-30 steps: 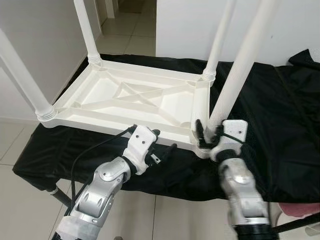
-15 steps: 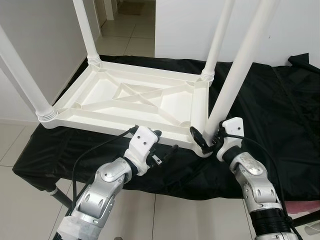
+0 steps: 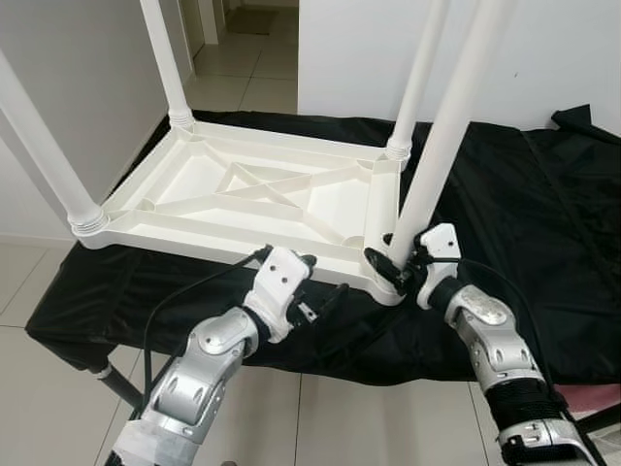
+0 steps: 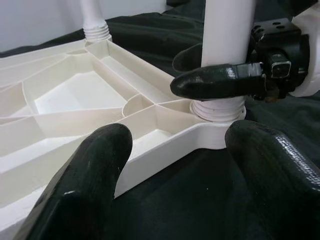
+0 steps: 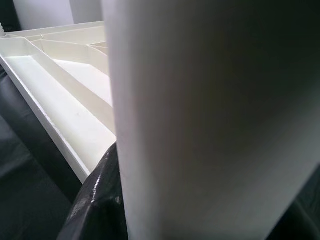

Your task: Building children table

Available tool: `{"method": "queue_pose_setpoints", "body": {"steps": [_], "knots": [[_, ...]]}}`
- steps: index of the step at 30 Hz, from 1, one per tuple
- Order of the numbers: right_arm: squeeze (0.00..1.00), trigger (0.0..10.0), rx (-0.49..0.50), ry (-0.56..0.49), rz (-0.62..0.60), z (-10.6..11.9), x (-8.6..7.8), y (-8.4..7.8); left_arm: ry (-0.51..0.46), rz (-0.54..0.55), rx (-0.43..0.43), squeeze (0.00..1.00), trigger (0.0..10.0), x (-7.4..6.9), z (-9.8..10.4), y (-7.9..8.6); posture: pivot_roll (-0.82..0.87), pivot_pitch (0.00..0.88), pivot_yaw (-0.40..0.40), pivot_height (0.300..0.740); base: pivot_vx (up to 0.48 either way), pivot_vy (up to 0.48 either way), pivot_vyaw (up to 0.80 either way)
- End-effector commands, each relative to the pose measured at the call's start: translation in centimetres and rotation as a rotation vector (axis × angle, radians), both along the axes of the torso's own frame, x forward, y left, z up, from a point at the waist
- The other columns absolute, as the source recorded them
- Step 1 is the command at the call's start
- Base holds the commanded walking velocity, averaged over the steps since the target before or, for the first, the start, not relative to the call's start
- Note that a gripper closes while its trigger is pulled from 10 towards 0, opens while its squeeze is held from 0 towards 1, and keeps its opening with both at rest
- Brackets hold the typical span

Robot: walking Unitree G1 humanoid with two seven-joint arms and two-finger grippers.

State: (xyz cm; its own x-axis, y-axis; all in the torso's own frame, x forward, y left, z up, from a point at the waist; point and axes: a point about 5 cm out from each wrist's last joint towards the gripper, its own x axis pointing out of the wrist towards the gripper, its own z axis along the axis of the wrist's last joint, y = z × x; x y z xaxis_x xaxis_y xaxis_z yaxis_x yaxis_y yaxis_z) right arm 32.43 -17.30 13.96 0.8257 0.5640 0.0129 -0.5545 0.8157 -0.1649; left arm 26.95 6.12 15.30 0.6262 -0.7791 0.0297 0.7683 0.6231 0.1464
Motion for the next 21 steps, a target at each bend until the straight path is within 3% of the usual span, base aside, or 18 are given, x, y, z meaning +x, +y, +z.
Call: {"method": "queue_pose_setpoints", "body": {"steps": [1,2,11,15,19,21], "knots": [[0.00,1.5,-0.039,0.027,-0.004,-0.7,-0.1,-0.4,0.009,-0.012,0.018,0.00,10.0,-0.1,-0.5,-0.1,0.00,0.000,0.009,0.740,0.000,0.000,0.00],[0.00,10.0,-0.021,0.036,-0.027,-0.8,-0.2,-0.4,0.004,-0.014,0.019,0.00,10.0,0.1,-0.4,-0.2,0.01,0.000,0.006,0.740,0.000,0.000,0.00],[0.00,10.0,0.015,0.049,-0.153,-1.7,-0.7,0.1,0.000,-0.001,0.021,0.00,10.0,0.4,-0.3,0.2,0.00,0.000,0.009,0.740,0.000,0.000,0.00],[0.00,10.0,0.011,0.023,-0.305,-1.5,-0.6,-0.1,0.002,-0.013,0.031,0.00,10.0,0.6,-0.4,0.3,-0.01,0.000,0.017,0.740,0.000,0.000,0.00],[0.00,10.0,0.071,0.043,-0.510,-1.4,-0.7,-1.1,0.007,-0.014,0.030,0.00,10.0,0.4,-0.4,0.4,-0.01,0.001,0.022,0.740,0.000,0.000,0.00],[0.00,10.0,0.089,0.049,-0.551,-1.3,-0.7,-1.3,0.007,-0.015,0.030,0.00,10.0,0.4,-0.4,0.4,-0.01,0.006,0.023,0.740,0.000,0.000,0.00]]}}
